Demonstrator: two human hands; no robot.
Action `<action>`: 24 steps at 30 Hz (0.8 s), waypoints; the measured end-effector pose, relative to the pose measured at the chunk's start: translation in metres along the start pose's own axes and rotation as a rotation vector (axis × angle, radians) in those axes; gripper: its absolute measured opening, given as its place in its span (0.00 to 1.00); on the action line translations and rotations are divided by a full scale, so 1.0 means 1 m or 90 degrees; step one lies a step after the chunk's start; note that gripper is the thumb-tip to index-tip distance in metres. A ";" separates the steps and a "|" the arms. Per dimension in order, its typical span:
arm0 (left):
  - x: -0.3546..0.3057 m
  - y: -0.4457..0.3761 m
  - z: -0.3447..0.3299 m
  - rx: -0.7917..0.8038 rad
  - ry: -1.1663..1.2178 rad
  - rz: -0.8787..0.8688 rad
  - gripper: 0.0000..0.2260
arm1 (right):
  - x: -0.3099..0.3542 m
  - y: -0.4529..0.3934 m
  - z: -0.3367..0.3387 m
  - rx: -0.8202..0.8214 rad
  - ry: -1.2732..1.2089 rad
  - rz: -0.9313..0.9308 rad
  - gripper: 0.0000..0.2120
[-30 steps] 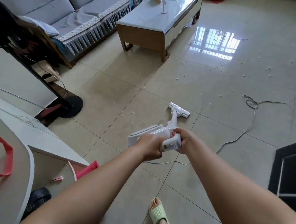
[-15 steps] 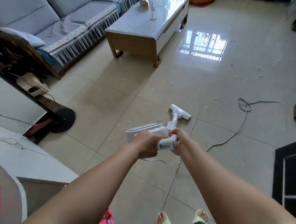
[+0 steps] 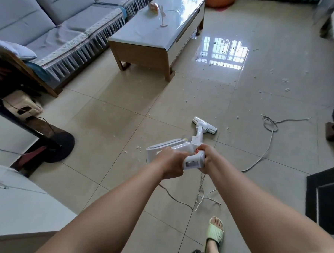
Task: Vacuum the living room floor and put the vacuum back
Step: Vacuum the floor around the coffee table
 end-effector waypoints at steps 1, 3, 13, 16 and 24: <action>0.000 -0.010 0.002 0.001 -0.002 -0.002 0.12 | 0.010 -0.001 0.001 0.000 0.005 -0.001 0.04; 0.000 -0.030 0.005 0.000 -0.002 -0.002 0.12 | 0.029 -0.002 0.006 0.003 0.014 -0.001 0.04; -0.012 -0.122 0.015 0.004 0.021 0.021 0.10 | 0.122 -0.014 0.030 -0.022 0.079 0.016 0.03; -0.013 -0.134 0.015 -0.001 0.029 0.025 0.11 | 0.136 -0.016 0.032 -0.020 0.092 0.029 0.07; -0.022 -0.182 0.024 -0.010 0.050 0.041 0.12 | 0.186 -0.026 0.048 -0.001 0.102 0.032 0.09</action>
Point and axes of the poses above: each hand's wrist, its own y-axis away from the middle knuckle, its own z-axis out of the back of the hand, x = y × z, the point moved 4 cm from there along -y, towards the middle knuckle, and after that the axes turned 9 degrees about -z, right-handed, at the moved point
